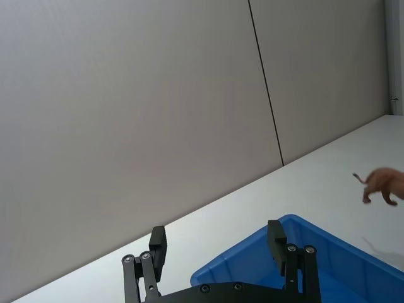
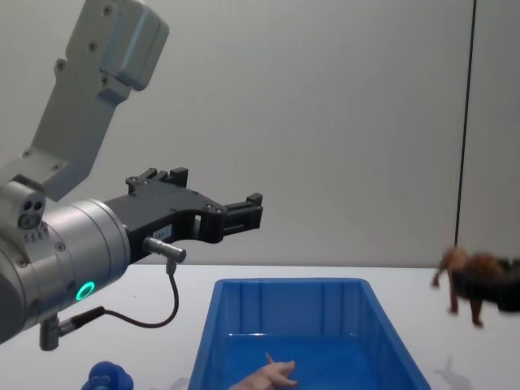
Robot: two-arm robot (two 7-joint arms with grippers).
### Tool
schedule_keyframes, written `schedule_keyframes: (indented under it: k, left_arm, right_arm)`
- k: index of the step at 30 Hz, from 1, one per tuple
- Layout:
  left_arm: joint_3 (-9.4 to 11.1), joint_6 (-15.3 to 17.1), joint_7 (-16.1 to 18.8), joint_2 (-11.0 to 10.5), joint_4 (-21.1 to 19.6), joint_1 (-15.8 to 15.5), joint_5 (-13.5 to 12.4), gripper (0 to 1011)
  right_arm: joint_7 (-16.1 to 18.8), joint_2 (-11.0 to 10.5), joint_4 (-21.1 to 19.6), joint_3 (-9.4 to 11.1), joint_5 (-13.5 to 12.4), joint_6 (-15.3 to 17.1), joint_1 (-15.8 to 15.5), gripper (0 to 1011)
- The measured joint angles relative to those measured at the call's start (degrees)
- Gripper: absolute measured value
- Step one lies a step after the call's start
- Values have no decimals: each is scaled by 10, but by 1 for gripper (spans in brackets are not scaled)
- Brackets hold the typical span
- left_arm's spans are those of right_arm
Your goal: Pick up the two dolls from the table and place them into the box.
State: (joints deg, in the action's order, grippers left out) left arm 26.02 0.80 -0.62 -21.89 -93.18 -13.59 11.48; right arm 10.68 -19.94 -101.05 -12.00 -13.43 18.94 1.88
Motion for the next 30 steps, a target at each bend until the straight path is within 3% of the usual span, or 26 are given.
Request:
schedule_keyframes:
  k: [12,22,25,30]
  left_arm:
    - [0,0,0,0,0,0,0,1002]
    - [0,0,0,0,0,0,0,1002]
    - [0,0,0,0,0,0,0,1002]
    - [0,0,0,0,0,0,0,1002]
  right_arm:
    - [34,10,-42,-5,-15,15,22,422]
    - [57,36,-30,-37,22,48,37,422]
    - [60,44,-20,-46,35,54,40,454]
    - [64,55,-4,-58,50,61,46,612]
